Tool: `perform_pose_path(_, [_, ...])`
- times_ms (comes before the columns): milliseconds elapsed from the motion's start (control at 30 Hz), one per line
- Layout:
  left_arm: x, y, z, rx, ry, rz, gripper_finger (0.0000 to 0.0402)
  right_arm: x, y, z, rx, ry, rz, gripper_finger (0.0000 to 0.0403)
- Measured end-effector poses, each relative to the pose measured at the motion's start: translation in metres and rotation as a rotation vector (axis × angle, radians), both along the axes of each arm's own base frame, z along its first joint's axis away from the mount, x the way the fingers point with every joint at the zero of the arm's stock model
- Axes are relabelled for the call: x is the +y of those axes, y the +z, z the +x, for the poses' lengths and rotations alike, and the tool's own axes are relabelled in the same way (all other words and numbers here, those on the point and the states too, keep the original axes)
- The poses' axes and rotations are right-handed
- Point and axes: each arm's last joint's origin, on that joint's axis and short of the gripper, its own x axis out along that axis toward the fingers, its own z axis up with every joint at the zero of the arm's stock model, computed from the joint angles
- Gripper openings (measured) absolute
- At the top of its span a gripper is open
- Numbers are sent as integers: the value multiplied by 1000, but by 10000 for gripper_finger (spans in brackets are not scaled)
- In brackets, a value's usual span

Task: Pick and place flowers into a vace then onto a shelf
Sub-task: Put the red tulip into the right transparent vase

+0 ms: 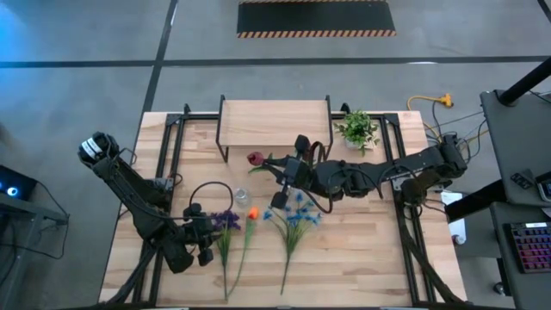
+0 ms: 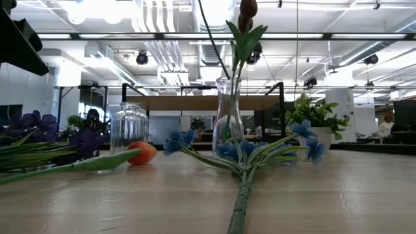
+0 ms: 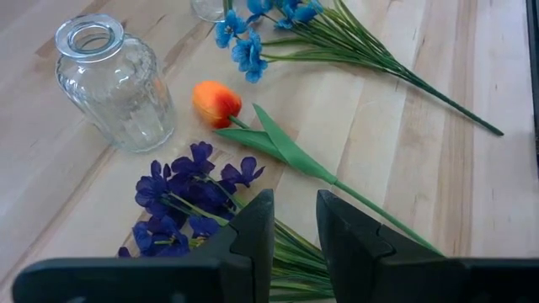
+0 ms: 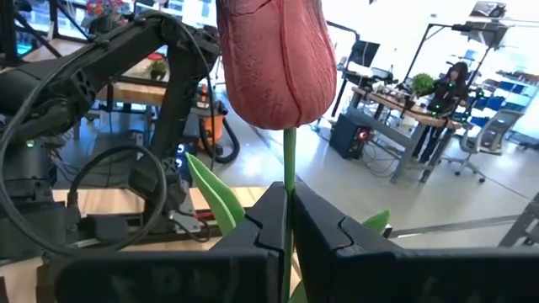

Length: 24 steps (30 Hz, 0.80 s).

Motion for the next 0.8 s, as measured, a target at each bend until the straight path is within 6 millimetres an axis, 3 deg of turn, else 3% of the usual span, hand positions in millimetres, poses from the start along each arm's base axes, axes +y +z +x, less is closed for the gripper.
perform_pose_path(800, [0,0,0,0,0,0,74,-3,5,-3,-11,-4,-5,9])
